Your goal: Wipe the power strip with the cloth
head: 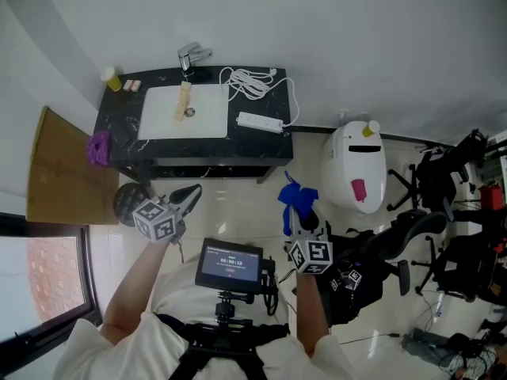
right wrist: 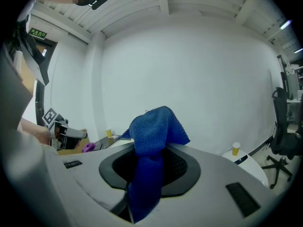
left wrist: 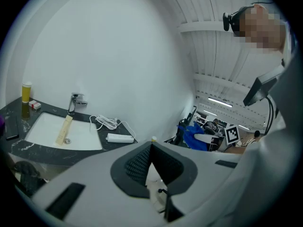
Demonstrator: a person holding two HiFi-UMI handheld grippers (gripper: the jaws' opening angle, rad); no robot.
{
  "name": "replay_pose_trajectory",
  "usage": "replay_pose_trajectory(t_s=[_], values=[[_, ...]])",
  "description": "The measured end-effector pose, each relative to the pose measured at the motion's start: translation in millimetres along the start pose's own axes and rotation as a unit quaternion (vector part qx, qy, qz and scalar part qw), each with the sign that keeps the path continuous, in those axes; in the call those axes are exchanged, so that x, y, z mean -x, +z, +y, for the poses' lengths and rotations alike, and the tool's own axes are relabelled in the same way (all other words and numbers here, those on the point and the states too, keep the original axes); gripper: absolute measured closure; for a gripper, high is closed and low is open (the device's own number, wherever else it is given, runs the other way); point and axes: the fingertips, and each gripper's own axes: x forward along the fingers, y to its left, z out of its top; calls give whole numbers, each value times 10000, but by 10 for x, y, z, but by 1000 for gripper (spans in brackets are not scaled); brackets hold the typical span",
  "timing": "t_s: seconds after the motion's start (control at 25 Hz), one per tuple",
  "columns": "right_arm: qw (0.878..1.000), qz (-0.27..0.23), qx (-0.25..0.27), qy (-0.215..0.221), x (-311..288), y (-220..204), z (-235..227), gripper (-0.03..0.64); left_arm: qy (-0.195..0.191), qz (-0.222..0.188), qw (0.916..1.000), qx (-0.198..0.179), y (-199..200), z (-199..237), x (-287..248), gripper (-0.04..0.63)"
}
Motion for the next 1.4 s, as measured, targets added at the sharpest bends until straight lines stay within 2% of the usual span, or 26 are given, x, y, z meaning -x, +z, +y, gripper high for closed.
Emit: replay_pose_trajectory(t_s=[0.64,1.4], values=[[9999,51,-25,135,-174,-12,-38,517,78,20,10000,46,24,57,-58,589],[9999,159,36,26,-91,-118,-64,517,120,42,9999,89,-51,21,-20,589]])
